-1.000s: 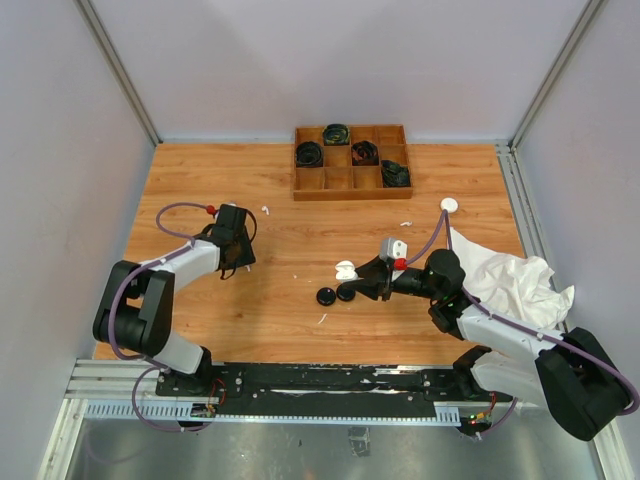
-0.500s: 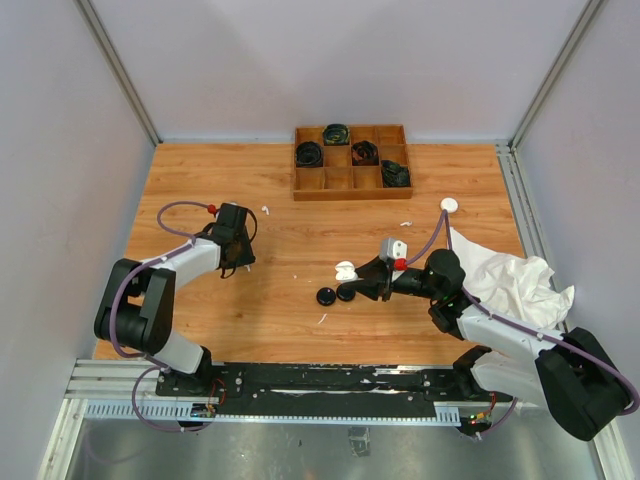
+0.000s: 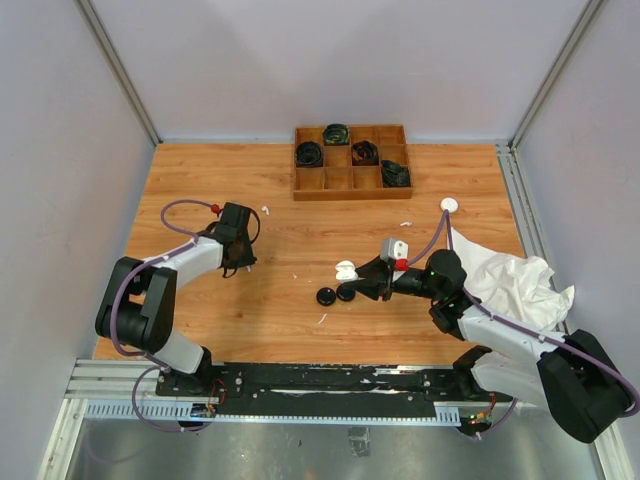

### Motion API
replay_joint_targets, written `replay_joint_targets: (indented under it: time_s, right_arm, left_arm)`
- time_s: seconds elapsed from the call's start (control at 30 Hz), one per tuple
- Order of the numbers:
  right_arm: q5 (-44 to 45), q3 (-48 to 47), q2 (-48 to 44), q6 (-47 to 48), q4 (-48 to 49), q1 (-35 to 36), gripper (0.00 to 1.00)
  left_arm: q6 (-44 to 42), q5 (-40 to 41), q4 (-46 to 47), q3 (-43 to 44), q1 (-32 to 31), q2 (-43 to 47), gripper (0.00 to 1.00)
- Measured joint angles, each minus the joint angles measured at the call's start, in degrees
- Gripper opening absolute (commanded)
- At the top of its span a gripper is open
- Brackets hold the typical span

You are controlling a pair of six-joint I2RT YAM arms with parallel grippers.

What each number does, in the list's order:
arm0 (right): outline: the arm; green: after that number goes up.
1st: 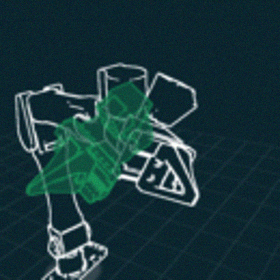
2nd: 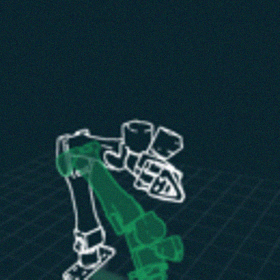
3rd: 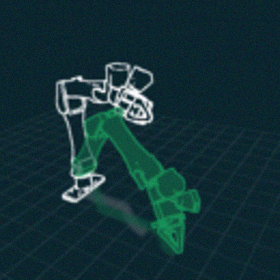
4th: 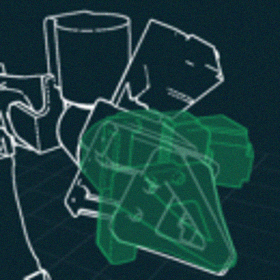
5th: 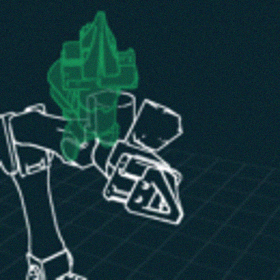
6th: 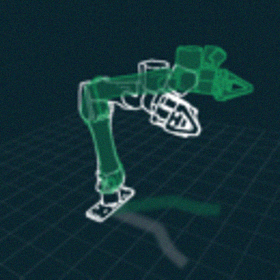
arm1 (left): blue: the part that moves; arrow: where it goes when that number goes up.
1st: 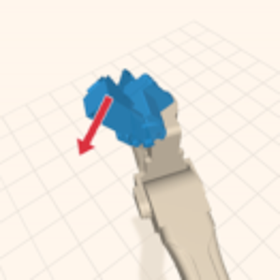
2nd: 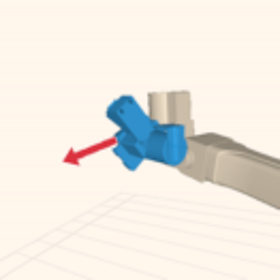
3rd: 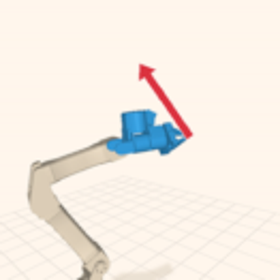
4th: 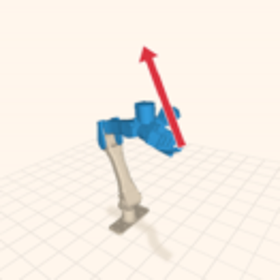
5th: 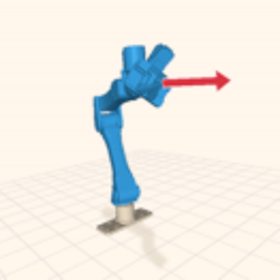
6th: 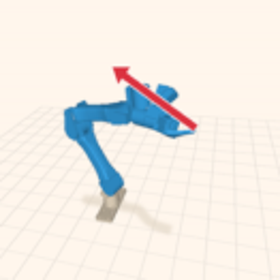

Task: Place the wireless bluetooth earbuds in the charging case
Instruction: Pick up the earbud from the center of the board, then place the earbud in the charging case.

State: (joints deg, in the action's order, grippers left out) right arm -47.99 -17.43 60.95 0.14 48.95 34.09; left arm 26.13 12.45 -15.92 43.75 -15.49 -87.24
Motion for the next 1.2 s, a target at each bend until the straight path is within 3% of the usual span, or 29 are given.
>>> replay_joint_targets:
  time_s: [0.3, 0.5, 1.2]
  right_arm:
    - [0.0, 0.0, 0.0, -0.1, 0.0, 0.0, 0.19]
    - [1.0, 0.0, 0.0, -0.1, 1.2, 0.0, 0.19]
    - [13.2, 2.3, 6.8, 5.0, 18.3, 2.2, 0.19]
  left_arm:
    - [0.1, -0.3, -0.8, 0.1, -2.6, 1.1, 0.22]
    - [1.4, 0.1, -0.5, 0.1, -6.4, 7.2, 0.22]
    - [4.7, 11.4, 13.3, -2.4, -28.7, 28.0, 0.19]
